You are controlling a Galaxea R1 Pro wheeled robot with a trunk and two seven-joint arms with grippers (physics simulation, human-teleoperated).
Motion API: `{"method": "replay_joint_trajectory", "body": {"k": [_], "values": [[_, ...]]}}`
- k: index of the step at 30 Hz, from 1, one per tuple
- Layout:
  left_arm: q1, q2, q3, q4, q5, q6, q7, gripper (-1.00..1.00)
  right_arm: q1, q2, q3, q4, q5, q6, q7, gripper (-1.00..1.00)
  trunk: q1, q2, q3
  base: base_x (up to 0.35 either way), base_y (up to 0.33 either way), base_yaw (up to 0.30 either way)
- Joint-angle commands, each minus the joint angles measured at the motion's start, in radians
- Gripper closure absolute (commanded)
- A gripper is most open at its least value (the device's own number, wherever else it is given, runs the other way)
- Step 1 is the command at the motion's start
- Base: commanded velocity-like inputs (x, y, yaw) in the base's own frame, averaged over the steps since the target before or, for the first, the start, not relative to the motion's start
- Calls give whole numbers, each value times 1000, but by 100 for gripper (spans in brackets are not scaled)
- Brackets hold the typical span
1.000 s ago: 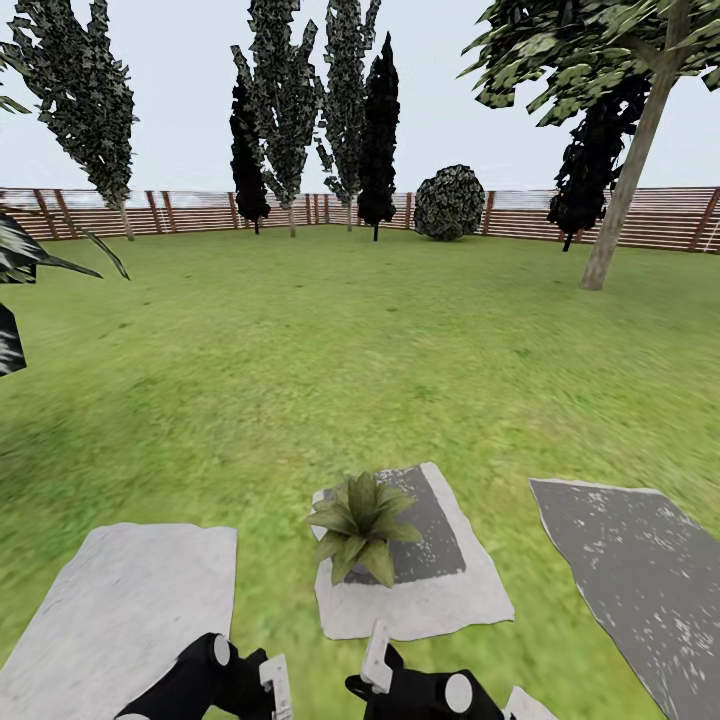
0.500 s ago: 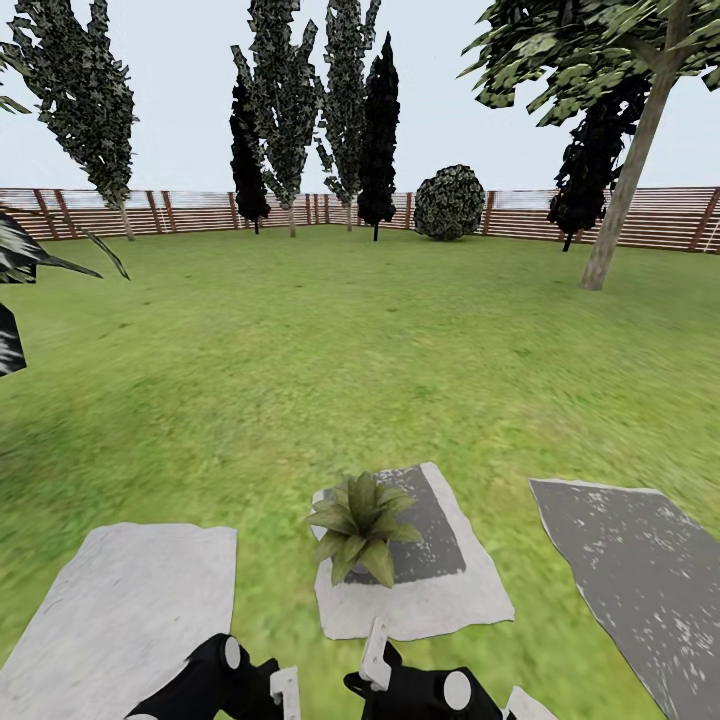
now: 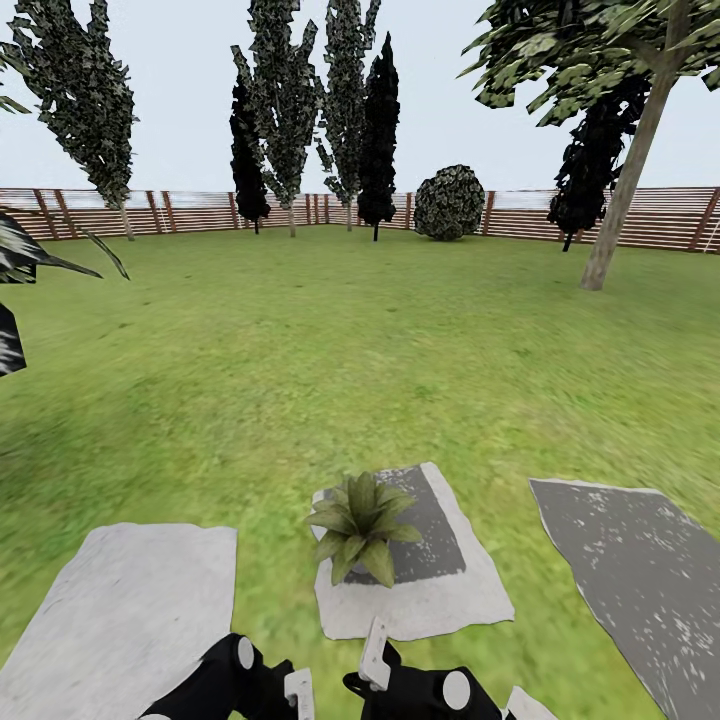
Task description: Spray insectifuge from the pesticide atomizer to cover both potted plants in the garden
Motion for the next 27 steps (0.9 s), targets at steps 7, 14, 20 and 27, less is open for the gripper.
{"method": "replay_joint_trajectory", "body": {"k": [7, 14, 20, 27], "values": [[0, -9, -1, -2, -2, 1, -40, 100, 0, 3, -1, 0, 10, -8, 1, 100, 0, 0, -1, 0, 0, 0], [0, -18, 1, -2, -1, 2, -43, 100, 0, 6, -1, 0, 10, -8, 1, 100, 0, 0, -1, 0, 0, 0], [-11, -23, 3, -2, 5, 3, -44, 100, 0, 6, -1, 0, 10, -8, 1, 100, 0, 0, -1, 0, 0, 0], [-21, -21, 1, -2, 71, 0, -46, 100, 0, 6, -1, 0, 10, -8, 1, 100, 0, 0, -1, 0, 0, 0]]}}
